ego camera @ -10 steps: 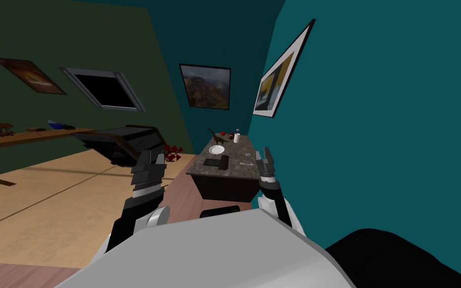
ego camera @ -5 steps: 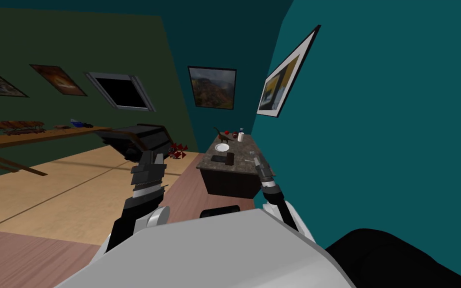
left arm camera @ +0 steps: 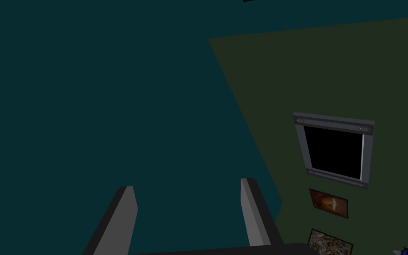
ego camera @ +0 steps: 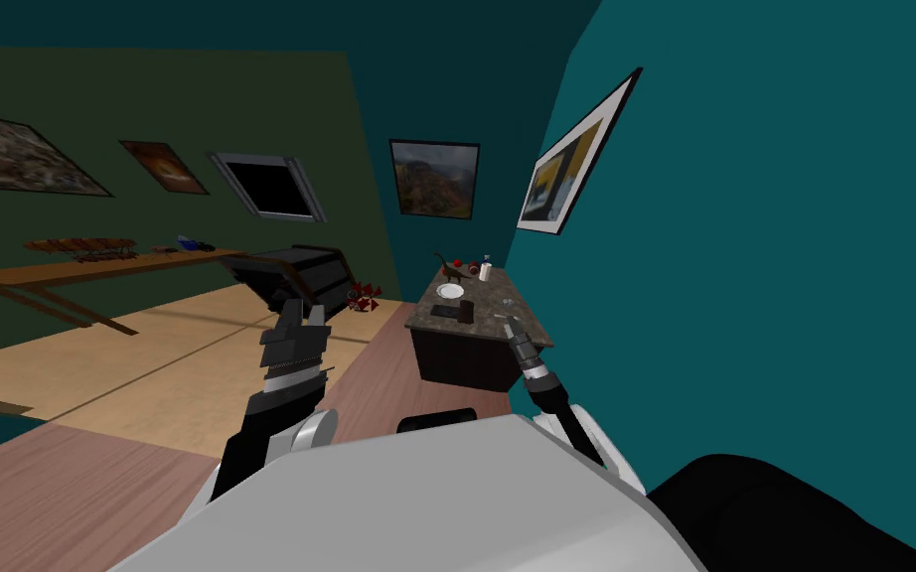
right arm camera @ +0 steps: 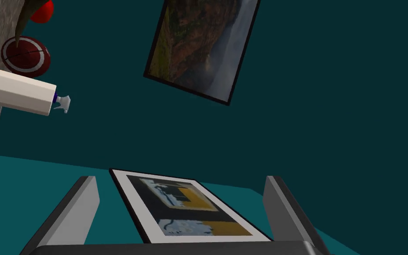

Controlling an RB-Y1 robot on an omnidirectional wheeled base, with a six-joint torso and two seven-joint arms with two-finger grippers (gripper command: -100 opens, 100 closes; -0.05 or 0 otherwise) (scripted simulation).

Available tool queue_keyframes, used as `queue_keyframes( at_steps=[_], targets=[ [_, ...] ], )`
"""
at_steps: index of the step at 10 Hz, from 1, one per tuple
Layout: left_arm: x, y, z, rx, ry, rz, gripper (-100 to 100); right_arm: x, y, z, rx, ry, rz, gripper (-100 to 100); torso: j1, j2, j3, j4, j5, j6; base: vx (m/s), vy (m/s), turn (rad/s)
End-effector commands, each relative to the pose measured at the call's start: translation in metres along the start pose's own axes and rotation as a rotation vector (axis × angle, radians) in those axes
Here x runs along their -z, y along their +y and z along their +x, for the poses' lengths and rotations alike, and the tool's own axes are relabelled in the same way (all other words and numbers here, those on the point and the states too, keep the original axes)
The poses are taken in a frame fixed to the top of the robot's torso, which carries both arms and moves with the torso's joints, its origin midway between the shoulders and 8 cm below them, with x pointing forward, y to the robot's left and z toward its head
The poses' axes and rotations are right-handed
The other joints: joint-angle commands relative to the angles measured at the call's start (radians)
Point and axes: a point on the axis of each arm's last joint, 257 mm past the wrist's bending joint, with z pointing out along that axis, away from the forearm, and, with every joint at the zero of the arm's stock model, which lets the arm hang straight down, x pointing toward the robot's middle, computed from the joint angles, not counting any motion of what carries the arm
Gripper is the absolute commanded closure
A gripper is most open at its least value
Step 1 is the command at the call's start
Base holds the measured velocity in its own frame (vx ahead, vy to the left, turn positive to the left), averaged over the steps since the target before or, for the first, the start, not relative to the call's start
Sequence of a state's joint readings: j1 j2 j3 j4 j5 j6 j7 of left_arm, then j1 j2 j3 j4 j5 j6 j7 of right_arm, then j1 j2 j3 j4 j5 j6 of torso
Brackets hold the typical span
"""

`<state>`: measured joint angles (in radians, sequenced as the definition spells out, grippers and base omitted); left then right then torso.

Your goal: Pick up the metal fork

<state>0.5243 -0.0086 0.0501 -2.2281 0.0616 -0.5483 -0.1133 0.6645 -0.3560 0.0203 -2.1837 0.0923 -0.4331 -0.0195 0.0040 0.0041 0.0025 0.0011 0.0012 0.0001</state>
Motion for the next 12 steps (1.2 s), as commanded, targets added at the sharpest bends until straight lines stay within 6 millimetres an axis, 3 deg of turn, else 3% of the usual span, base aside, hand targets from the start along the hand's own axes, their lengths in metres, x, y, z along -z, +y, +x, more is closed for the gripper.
queue_keyframes(
  at_steps=[1, 2, 3, 4, 5, 6, 7, 8, 9, 10, 11, 12],
  targets=[
    [0.0, 0.0, 0.0, 0.0, 0.0, 0.0, 0, 0.011, -0.022, 0.005, 0.041, 0.05, 0.06, -100, 0.0, 0.0, 0.0, 0.0, 0.0, 0.0, -0.056, 0.073, 0.106],
    [0.0, 0.0, 0.0, 0.0, 0.0, 0.0, 0, 0.011, -0.022, 0.006, 0.046, 0.058, 0.059, -100, 0.0, 0.0, 0.0, 0.0, 0.0, 0.0, -0.061, 0.074, 0.037],
    [0.0, 0.0, 0.0, 0.0, 0.0, 0.0, 0, 0.023, -0.043, 0.009, 0.081, 0.097, 0.114, -100, 0.0, 0.0, 0.0, 0.0, 0.0, 0.0, -0.068, 0.092, 0.099],
    [0.0, 0.0, 0.0, 0.0, 0.0, 0.0, 0, 0.023, -0.043, 0.009, 0.087, 0.107, 0.114, -100, 0.001, 0.001, 0.0, 0.0, 0.0, 0.0, -0.05, 0.064, 0.047],
    [0.0, 0.0, 0.0, 0.0, 0.0, 0.0, 0, 0.036, -0.065, 0.012, 0.125, 0.148, 0.169, -100, -0.001, 0.0, 0.0, 0.0, 0.0, 0.0, -0.044, 0.074, 0.114],
    [0.0, 0.0, 0.0, 0.0, 0.0, 0.0, 0, 0.036, -0.065, 0.012, 0.132, 0.159, 0.168, -100, 0.0, -0.001, 0.0, 0.0, 0.0, 0.0, -0.036, 0.064, 0.047],
    [0.0, 0.0, 0.0, 0.0, 0.0, 0.0, 0, 0.051, -0.087, 0.013, 0.169, 0.198, 0.224, -100, -0.001, -0.001, -0.001, 0.0, 0.0, 0.0, -0.039, 0.076, 0.123],
    [0.0, 0.0, 0.0, 0.0, 0.0, 0.0, 0, 0.051, -0.087, 0.014, 0.179, 0.213, 0.223, -100, 0.0, -0.001, -0.001, 0.0, 0.0, 0.0, -0.032, 0.059, 0.058],
    [0.0, 0.0, 0.0, 0.0, 0.0, 0.0, 0, 0.067, -0.109, 0.013, 0.221, 0.256, 0.277, -100, -0.001, -0.001, -0.001, 0.0, 0.0, 0.0, -0.031, 0.066, 0.115],
    [0.0, 0.0, 0.0, 0.0, 0.0, 0.0, 0, 0.067, -0.109, 0.013, 0.229, 0.269, 0.277, -100, -0.001, -0.001, -0.001, 0.0, 0.0, 0.0, -0.019, 0.05, 0.061],
    [0.0, 0.0, 0.0, 0.0, 0.0, 0.0, 0, 0.085, -0.13, 0.012, 0.275, 0.315, 0.33, -100, -0.002, -0.002, -0.001, 0.0, 0.0, 0.0, -0.02, 0.055, 0.125],
    [0.0, 0.0, 0.0, 0.0, 0.0, 0.0, 0, 0.085, -0.13, 0.011, 0.283, 0.326, 0.329, -100, -0.002, -0.002, -0.001, 0.0, -0.001, 0.0, -0.012, 0.048, 0.093]
  ],
)
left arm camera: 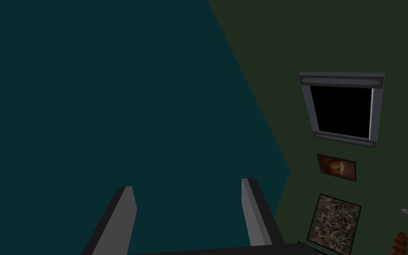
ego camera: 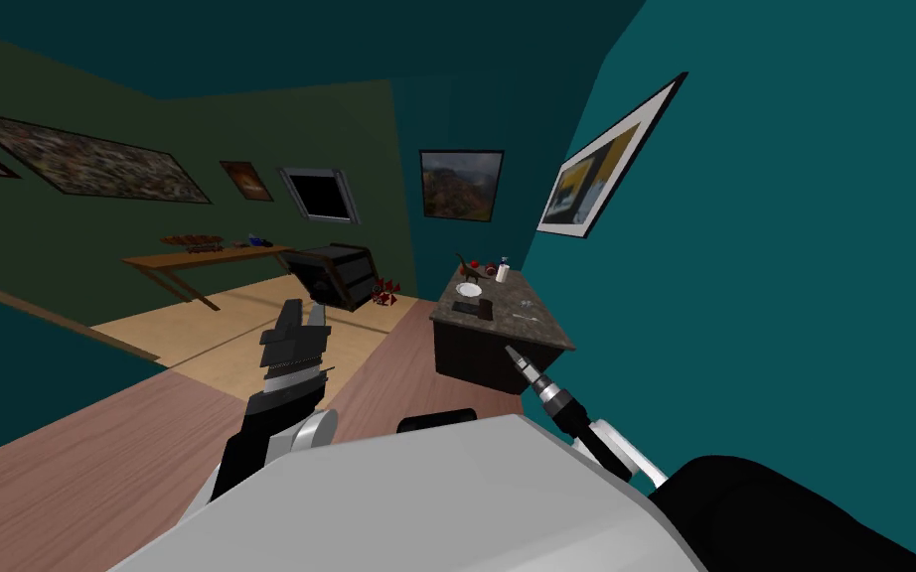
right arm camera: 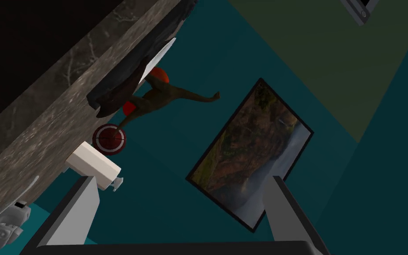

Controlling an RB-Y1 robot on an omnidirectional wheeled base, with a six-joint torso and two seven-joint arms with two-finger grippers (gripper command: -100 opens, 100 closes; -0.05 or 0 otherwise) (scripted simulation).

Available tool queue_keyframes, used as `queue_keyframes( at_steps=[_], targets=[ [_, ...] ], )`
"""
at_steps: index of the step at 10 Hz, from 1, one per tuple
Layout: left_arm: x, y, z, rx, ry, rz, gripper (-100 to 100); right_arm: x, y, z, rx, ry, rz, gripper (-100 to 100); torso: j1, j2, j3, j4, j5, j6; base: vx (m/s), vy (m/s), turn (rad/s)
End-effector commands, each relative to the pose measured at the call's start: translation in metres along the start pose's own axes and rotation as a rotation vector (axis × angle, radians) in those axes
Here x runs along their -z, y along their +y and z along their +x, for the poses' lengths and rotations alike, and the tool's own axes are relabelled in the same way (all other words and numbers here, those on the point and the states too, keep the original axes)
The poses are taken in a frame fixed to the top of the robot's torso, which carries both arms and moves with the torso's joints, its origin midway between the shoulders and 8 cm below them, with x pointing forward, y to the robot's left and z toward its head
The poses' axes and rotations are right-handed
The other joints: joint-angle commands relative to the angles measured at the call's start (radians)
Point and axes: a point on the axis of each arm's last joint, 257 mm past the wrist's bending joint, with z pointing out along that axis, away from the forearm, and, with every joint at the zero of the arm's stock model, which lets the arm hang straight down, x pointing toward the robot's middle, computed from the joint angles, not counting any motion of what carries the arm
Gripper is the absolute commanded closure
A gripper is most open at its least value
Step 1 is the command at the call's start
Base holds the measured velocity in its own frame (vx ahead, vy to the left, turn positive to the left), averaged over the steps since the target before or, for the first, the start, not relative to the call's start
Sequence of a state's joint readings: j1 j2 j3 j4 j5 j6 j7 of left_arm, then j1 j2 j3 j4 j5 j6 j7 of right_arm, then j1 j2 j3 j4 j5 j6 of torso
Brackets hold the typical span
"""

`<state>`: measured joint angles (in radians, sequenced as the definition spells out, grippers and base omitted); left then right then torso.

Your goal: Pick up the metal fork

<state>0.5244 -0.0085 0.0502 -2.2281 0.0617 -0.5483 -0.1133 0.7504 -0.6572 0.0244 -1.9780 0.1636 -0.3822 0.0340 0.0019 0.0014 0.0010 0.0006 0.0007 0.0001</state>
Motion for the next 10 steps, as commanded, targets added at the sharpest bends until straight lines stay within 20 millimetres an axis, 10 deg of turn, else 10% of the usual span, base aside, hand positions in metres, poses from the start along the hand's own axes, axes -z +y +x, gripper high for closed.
queue_keyframes(
  at_steps=[1, 10],
  targets=[
    [0.0, 0.0, 0.0, 0.0, 0.0, 0.0, 0, 0.011, -0.027, 0.008, 0.058, 0.057, 0.06, -100, 0.0, 0.0, 0.0, 0.0, 0.0, 0.0, 0.005, 0.057, 0.128],
    [0.0, 0.0, 0.0, 0.0, 0.0, 0.0, 0, 0.066, -0.119, 0.018, 0.319, 0.306, 0.239, -100, -0.002, -0.002, -0.001, 0.0, 0.0, 0.0, 0.012, 0.032, 0.11]
  ],
)
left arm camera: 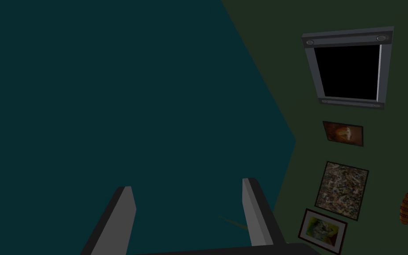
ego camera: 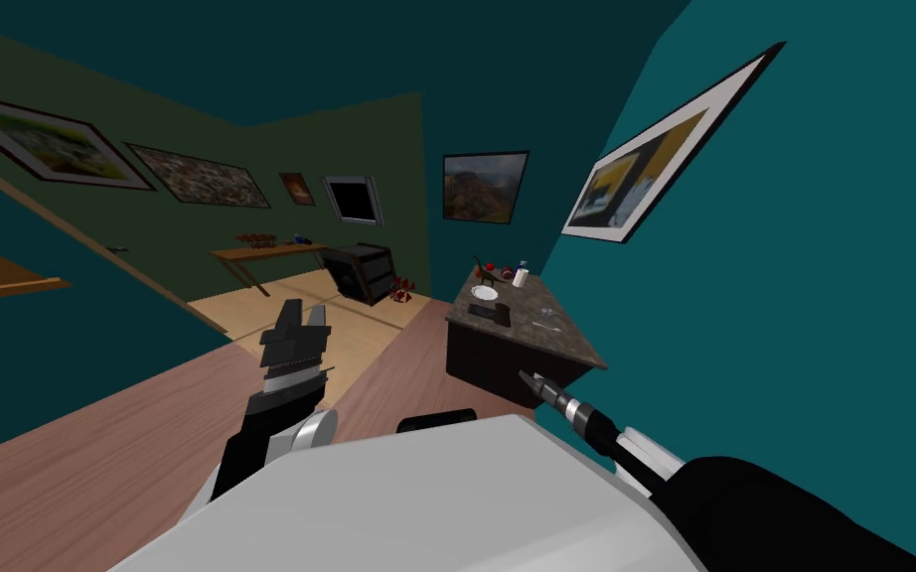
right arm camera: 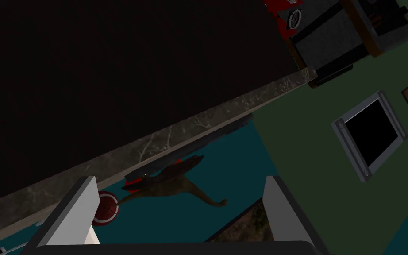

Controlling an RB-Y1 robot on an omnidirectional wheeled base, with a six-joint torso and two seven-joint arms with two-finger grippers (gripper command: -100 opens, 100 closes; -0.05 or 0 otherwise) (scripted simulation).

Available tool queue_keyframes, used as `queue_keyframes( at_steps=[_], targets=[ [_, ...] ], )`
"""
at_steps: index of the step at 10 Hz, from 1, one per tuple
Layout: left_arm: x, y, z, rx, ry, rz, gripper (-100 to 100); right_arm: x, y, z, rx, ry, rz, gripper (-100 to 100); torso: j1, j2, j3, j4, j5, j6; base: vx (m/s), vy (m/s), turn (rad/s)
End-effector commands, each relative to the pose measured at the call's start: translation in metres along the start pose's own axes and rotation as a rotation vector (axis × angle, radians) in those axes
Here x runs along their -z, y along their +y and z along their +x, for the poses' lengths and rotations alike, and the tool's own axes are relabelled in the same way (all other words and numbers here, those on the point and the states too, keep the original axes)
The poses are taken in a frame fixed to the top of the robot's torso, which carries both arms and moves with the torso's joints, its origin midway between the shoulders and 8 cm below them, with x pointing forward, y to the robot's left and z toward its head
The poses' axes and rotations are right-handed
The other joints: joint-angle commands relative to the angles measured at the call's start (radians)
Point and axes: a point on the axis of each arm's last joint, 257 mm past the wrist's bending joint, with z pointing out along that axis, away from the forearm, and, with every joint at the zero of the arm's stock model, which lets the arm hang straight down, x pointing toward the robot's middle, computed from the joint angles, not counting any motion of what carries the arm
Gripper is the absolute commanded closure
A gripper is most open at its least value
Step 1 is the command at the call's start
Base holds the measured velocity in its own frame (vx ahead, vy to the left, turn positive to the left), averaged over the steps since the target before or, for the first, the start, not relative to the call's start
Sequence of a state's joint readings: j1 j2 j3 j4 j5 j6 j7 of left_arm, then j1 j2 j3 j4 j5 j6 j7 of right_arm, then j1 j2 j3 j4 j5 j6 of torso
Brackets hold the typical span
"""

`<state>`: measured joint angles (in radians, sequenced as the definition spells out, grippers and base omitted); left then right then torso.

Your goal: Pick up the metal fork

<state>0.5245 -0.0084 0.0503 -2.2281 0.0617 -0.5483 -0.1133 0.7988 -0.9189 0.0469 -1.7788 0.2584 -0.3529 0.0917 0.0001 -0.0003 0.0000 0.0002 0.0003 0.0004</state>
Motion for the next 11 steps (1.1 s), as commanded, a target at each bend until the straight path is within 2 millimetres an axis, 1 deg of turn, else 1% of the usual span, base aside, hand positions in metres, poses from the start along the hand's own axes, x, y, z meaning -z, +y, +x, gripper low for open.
queue_keyframes(
  at_steps=[1, 2, 3, 4, 5, 6, 7, 8, 9, 10, 11],
  targets=[
    [0.0, 0.0, 0.0, 0.0, 0.0, 0.0, 0, 0.011, -0.024, 0.012, 0.068, 0.063, 0.045, -100, 0.0, 0.0, 0.0, 0.0, 0.0, 0.0, 0.022, 0.027, 0.132],
    [0.0, 0.0, 0.0, 0.0, 0.0, 0.0, 0, 0.012, -0.025, 0.009, 0.084, 0.073, 0.044, -100, 0.0, 0.0, 0.0, 0.0, 0.0, 0.0, 0.02, 0.017, 0.078],
    [0.0, 0.0, 0.0, 0.0, 0.0, 0.0, 0, 0.022, -0.045, 0.019, 0.139, 0.125, 0.079, -100, 0.0, -0.001, 0.0, 0.0, 0.0, 0.0, 0.023, 0.017, 0.168],
    [0.0, 0.0, 0.0, 0.0, 0.0, 0.0, 0, 0.023, -0.047, 0.016, 0.154, 0.134, 0.078, -100, 0.0, -0.001, 0.0, 0.0, 0.0, 0.0, 0.02, 0.007, 0.075],
    [0.0, 0.0, 0.0, 0.0, 0.0, 0.0, 0, 0.034, -0.066, 0.024, 0.211, 0.187, 0.109, -100, -0.001, -0.001, 0.0, 0.0, 0.0, 0.0, 0.025, 0.009, 0.141],
    [0.0, 0.0, 0.0, 0.0, 0.0, 0.0, 0, 0.035, -0.068, 0.021, 0.226, 0.195, 0.108, -100, -0.001, -0.001, -0.001, 0.0, 0.0, -0.001, 0.022, 0.004, 0.069],
    [0.0, 0.0, 0.0, 0.0, 0.0, 0.0, 0, 0.047, -0.086, 0.026, 0.283, 0.247, 0.135, -100, -0.001, -0.001, 0.0, 0.0, 0.0, 0.0, 0.025, 0.006, 0.114],
    [0.0, 0.0, 0.0, 0.0, 0.0, 0.0, 0, 0.047, -0.088, 0.023, 0.298, 0.256, 0.134, -100, -0.001, -0.001, 0.0, 0.0, 0.0, 0.0, 0.02, 0.001, 0.089],
    [0.0, 0.0, 0.0, 0.0, 0.0, 0.0, 0, 0.059, -0.105, 0.028, 0.353, 0.306, 0.158, -100, -0.001, -0.001, 0.0, 0.0, 0.0, 0.0, 0.023, -0.005, 0.172],
    [0.0, 0.0, 0.0, 0.0, 0.0, 0.0, 0, 0.06, -0.107, 0.023, 0.371, 0.315, 0.157, -100, -0.002, -0.001, -0.001, 0.0, 0.0, 0.0, 0.023, -0.008, 0.073],
    [0.0, 0.0, 0.0, 0.0, 0.0, 0.0, 0, 0.072, -0.123, 0.026, 0.426, 0.364, 0.176, -100, -0.002, -0.001, 0.0, 0.0, 0.0, 0.0, 0.026, -0.004, 0.111]
  ],
)
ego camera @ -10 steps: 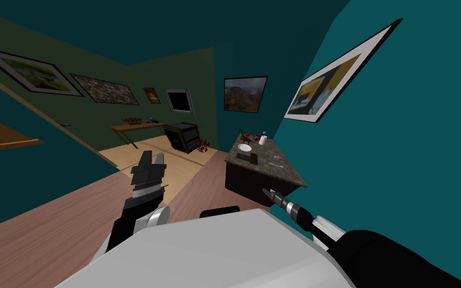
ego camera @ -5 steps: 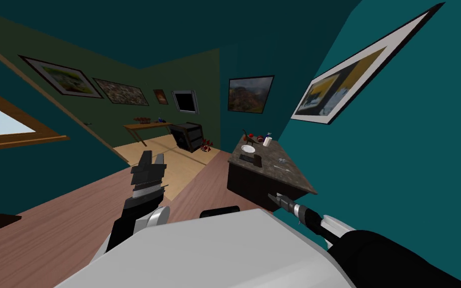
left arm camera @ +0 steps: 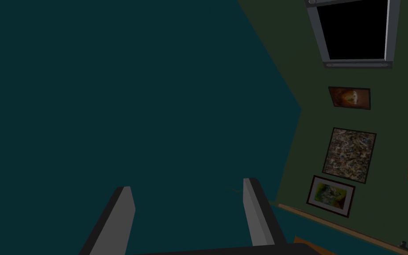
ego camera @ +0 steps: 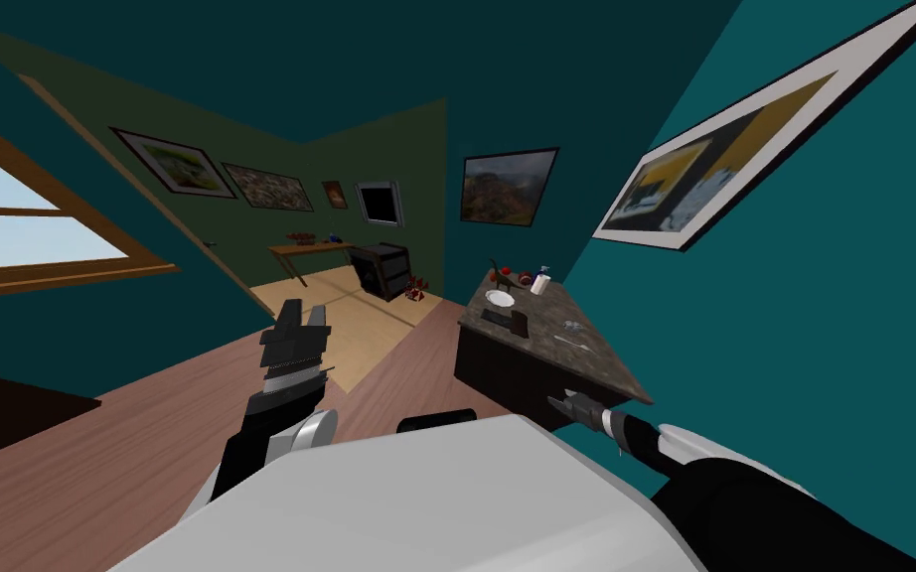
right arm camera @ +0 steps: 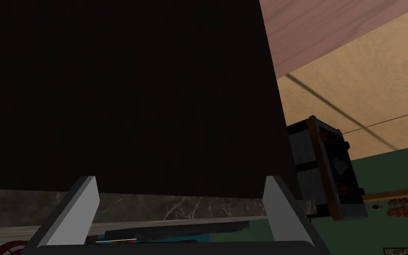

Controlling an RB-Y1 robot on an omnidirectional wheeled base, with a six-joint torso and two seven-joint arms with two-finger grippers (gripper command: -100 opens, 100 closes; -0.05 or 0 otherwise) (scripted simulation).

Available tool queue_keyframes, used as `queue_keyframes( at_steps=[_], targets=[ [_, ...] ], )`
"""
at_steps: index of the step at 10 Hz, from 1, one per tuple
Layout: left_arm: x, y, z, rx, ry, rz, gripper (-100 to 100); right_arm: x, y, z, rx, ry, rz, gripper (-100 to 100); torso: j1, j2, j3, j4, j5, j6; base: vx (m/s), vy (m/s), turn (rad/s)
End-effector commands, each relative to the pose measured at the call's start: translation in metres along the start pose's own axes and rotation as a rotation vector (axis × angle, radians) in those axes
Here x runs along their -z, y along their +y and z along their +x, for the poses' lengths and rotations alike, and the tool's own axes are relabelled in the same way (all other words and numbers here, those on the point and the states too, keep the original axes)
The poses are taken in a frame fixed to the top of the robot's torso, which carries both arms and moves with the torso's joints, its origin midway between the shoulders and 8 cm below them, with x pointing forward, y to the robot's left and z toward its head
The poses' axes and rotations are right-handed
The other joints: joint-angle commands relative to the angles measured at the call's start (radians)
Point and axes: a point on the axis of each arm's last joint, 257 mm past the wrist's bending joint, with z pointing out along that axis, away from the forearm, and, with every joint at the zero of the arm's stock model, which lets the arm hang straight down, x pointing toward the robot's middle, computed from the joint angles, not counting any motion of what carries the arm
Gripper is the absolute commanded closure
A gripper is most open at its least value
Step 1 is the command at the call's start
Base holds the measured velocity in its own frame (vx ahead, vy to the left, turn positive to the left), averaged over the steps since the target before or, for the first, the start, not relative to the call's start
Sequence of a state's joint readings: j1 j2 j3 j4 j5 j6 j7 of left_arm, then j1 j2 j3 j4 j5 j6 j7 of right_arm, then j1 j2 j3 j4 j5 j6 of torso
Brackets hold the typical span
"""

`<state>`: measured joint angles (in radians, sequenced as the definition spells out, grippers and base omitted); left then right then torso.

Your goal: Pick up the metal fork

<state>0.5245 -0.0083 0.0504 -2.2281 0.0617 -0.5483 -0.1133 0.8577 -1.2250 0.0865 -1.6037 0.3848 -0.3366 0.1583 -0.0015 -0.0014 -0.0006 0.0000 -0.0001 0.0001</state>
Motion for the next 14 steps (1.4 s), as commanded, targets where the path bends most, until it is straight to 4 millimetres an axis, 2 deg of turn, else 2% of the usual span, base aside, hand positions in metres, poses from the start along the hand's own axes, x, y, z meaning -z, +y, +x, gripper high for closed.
queue_keyframes(
  at_steps=[1, 2, 3, 4, 5, 6, 7, 8, 9, 11, 12, 14],
  targets=[
    [0.0, 0.0, 0.0, 0.0, 0.0, 0.0, 0, 0.004, -0.012, 0.004, 0.049, 0.033, 0.01, -100, 0.0, 0.0, 0.0, 0.0, 0.0, 0.0, 0.022, -0.01, 0.067],
    [0.0, 0.0, 0.0, 0.0, 0.0, 0.0, 0, 0.012, -0.027, 0.013, 0.11, 0.082, 0.027, -100, 0.0, 0.0, 0.0, 0.0, 0.0, 0.001, 0.022, -0.016, 0.13],
    [0.0, 0.0, 0.0, 0.0, 0.0, 0.0, 0, 0.013, -0.029, 0.011, 0.122, 0.087, 0.027, -100, -0.001, 0.0, 0.0, 0.0, 0.0, 0.0, 0.017, -0.015, 0.057],
    [0.0, 0.0, 0.0, 0.0, 0.0, 0.0, 0, 0.021, -0.044, 0.018, 0.182, 0.133, 0.04, -100, 0.0, 0.001, 0.0, 0.0, 0.0, 0.0, 0.016, -0.013, 0.106],
    [0.0, 0.0, 0.0, 0.0, 0.0, 0.0, 0, 0.022, -0.046, 0.016, 0.195, 0.139, 0.04, -100, -0.001, 0.001, 0.0, 0.0, 0.0, 0.0, 0.01, -0.017, 0.061],
    [0.0, 0.0, 0.0, 0.0, 0.0, 0.0, 0, 0.031, -0.06, 0.021, 0.255, 0.184, 0.051, -100, 0.0, 0.001, 0.001, 0.0, 0.0, 0.001, 0.009, -0.017, 0.104],
    [0.0, 0.0, 0.0, 0.0, 0.0, 0.0, 0, 0.031, -0.062, 0.018, 0.265, 0.188, 0.051, -100, -0.001, 0.001, 0.001, 0.0, 0.0, 0.0, 0.009, -0.02, 0.051],
    [0.0, 0.0, 0.0, 0.0, 0.0, 0.0, 0, 0.04, -0.076, 0.021, 0.325, 0.231, 0.06, -100, -0.001, 0.001, 0.001, 0.0, 0.0, 0.001, 0.012, -0.029, 0.094],
    [0.0, 0.0, 0.0, 0.0, 0.0, 0.0, 0, 0.04, -0.078, 0.019, 0.333, 0.234, 0.06, -100, -0.001, 0.001, 0.001, 0.0, 0.0, 0.0, 0.007, -0.026, 0.054],
    [0.0, 0.0, 0.0, 0.0, 0.0, 0.0, 0, 0.056, -0.104, 0.02, 0.444, 0.311, 0.074, -100, -0.001, 0.001, 0.001, 0.0, 0.0, 0.0, 0.012, -0.038, 0.109],
    [0.0, 0.0, 0.0, 0.0, 0.0, 0.0, 0, 0.057, -0.106, 0.017, 0.455, 0.315, 0.075, -100, -0.002, 0.001, 0.0, 0.0, -0.001, 0.0, 0.017, -0.051, 0.042],
    [0.0, 0.0, 0.0, 0.0, 0.0, 0.0, 0, 0.071, -0.129, 0.011, 0.557, 0.381, 0.086, -100, -0.003, 0.0, 0.0, 0.0, -0.001, 0.0, 0.028, -0.062, 0.081]
  ],
)
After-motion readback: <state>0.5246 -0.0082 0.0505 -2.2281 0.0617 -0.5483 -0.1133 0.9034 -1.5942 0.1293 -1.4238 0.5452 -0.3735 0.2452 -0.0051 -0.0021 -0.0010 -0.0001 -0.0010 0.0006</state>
